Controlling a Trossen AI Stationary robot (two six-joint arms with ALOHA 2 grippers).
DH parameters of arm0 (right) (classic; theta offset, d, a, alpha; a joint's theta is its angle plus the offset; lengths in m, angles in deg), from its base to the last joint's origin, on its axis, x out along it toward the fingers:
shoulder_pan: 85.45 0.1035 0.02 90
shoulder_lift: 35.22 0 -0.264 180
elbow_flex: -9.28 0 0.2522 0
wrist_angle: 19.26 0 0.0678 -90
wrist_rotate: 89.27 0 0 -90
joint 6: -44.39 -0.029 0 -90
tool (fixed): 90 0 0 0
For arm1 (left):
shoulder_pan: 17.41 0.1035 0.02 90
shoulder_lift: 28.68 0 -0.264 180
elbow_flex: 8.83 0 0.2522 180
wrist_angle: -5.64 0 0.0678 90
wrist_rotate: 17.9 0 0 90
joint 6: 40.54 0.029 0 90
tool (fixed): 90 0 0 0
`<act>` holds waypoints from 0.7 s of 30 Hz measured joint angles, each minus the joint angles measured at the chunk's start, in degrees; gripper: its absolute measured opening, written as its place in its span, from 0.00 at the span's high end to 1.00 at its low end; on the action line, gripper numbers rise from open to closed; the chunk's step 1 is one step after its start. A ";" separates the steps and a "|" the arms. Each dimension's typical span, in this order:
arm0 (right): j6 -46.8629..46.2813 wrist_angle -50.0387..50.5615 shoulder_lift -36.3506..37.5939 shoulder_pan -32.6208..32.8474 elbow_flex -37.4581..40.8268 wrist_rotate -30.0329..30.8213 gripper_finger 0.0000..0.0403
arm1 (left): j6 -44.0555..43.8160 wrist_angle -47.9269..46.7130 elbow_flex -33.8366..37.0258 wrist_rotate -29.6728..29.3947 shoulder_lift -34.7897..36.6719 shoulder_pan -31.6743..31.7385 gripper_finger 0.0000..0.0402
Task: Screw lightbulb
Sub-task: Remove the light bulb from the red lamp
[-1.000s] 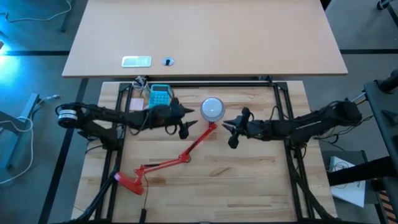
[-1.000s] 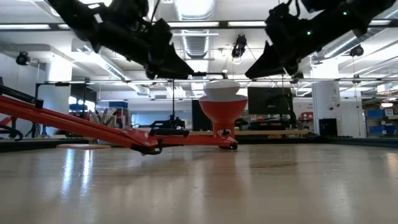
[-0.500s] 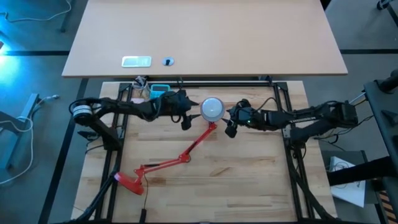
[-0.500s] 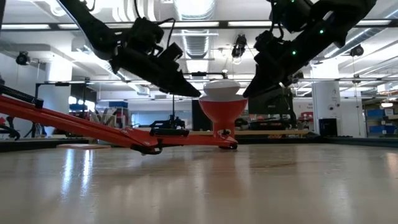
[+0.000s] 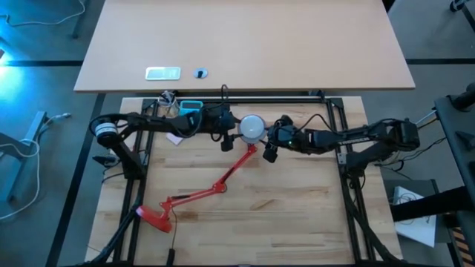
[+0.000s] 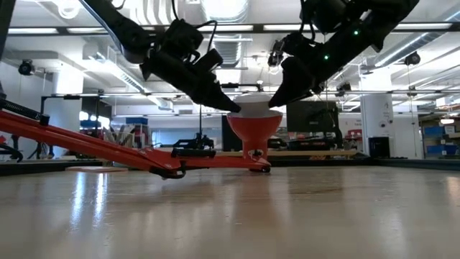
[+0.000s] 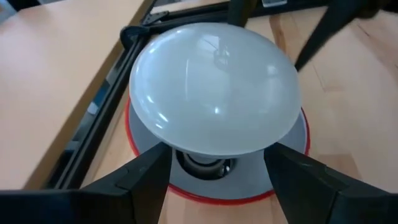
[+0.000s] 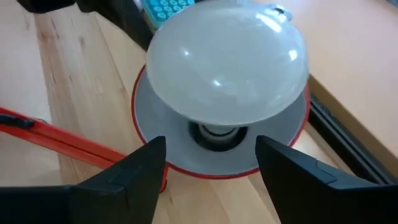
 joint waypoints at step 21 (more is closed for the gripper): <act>4.92 0.17 0.38 -7.80 -1.41 -0.69 0.44 | -3.37 -5.78 -0.93 -0.71 0.43 -2.25 0.39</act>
